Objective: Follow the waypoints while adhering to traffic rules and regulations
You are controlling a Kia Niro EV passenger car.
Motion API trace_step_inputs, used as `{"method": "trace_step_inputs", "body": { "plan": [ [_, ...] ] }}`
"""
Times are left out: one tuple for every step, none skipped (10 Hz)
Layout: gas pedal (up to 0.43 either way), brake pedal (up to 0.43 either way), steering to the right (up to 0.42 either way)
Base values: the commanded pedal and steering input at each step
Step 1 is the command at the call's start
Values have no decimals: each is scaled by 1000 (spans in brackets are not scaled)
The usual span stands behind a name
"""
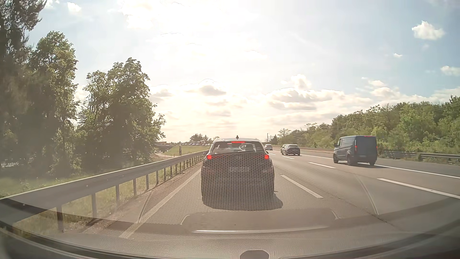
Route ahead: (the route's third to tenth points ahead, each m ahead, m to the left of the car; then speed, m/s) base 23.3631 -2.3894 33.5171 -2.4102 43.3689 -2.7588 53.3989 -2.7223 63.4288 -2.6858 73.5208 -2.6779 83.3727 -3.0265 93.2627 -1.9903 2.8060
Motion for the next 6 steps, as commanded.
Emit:
{"method": "trace_step_inputs", "body": {
  "plan": [
    [0, 195, 7],
    [0, 213, 5],
    [0, 220, 5],
    [0, 220, 5],
    [0, 220, 5],
    [0, 213, 5]
  ]
}}
